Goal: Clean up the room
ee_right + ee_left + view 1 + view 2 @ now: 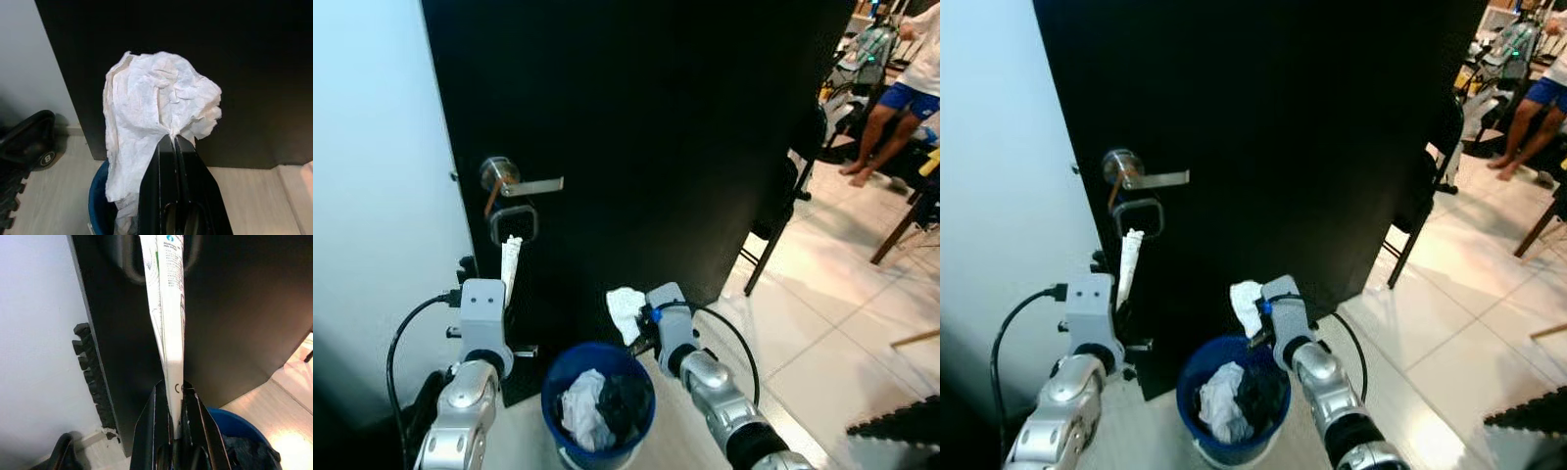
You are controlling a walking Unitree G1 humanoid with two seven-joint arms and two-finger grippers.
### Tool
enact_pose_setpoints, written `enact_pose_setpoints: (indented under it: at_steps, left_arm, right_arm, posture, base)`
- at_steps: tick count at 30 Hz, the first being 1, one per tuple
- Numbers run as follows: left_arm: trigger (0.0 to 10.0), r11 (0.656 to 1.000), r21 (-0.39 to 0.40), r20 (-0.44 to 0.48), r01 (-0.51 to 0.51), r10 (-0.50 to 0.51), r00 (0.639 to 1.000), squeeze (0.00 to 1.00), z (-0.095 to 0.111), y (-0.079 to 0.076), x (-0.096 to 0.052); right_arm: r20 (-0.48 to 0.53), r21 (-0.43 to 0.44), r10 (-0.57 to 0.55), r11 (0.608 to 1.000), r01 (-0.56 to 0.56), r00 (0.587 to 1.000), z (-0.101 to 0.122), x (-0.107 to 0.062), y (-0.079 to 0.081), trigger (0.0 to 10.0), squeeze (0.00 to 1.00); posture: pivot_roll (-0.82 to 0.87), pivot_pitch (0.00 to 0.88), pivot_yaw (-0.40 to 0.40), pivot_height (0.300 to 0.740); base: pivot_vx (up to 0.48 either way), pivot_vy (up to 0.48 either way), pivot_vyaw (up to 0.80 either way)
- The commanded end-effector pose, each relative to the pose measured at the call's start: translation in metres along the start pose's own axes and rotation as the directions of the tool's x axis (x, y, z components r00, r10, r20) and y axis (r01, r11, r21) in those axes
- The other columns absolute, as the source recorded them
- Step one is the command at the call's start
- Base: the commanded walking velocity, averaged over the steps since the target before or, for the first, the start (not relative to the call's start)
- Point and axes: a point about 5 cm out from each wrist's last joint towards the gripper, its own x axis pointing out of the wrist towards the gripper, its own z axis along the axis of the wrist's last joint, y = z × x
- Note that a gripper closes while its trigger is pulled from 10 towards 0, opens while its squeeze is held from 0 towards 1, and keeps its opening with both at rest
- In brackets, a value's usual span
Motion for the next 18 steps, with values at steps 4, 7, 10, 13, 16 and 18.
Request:
enact_pose_setpoints:
  at_steps: [4, 7, 10, 13, 16, 18]
  left_arm:
    - [10.0, 1.000, 0.014, -0.014, 0.004, -0.004, 1.000, 0.00, -0.003, -0.001, -0.001]
    - [10.0, 1.000, 0.013, -0.016, 0.004, -0.004, 1.000, 0.00, -0.004, -0.002, -0.001]
    - [10.0, 1.000, 0.012, -0.021, 0.007, -0.007, 1.000, 0.00, -0.005, -0.004, -0.001]
    - [10.0, 0.999, 0.027, -0.047, 0.021, -0.020, 0.999, 0.00, -0.010, -0.007, -0.002]
    - [10.0, 0.999, 0.037, -0.063, 0.028, -0.026, 0.998, 0.00, -0.013, -0.008, -0.003]
    - [10.0, 0.997, 0.049, -0.114, 0.065, -0.059, 0.992, 0.00, -0.022, -0.012, -0.006]
  right_arm:
    - [-0.007, -0.008, -0.015, 1.000, 0.015, 1.000, -0.002, -0.002, -0.006, 10.0, 0.00]
    - [-0.010, -0.013, -0.018, 1.000, 0.018, 1.000, -0.003, -0.003, -0.008, 10.0, 0.00]
    - [-0.019, -0.024, -0.020, 1.000, 0.020, 1.000, -0.004, -0.004, -0.010, 10.0, 0.00]
    - [-0.037, -0.049, -0.020, 0.999, 0.018, 0.999, -0.008, -0.006, -0.011, 10.0, 0.00]
    - [-0.049, -0.064, -0.019, 0.998, 0.016, 0.999, -0.010, -0.007, -0.012, 10.0, 0.00]
    - [-0.102, -0.114, -0.014, 0.994, 0.002, 0.995, -0.019, -0.011, -0.015, 10.0, 0.00]
  posture:
    - [0.12, 0.000, -0.128, 0.740]
    - [0.12, 0.000, -0.130, 0.740]
    - [0.12, 0.000, -0.131, 0.740]
    - [0.11, 0.000, -0.129, 0.740]
    - [0.11, 0.000, -0.127, 0.740]
    - [0.11, 0.000, -0.128, 0.740]
  base:
    - [0.342, 0.000, 0.00]
    - [0.327, 0.000, 0.00]
    - [0.000, 0.000, 0.00]
    - [0.000, 0.000, 0.00]
    - [0.000, 0.000, 0.00]
    - [0.000, 0.000, 0.00]
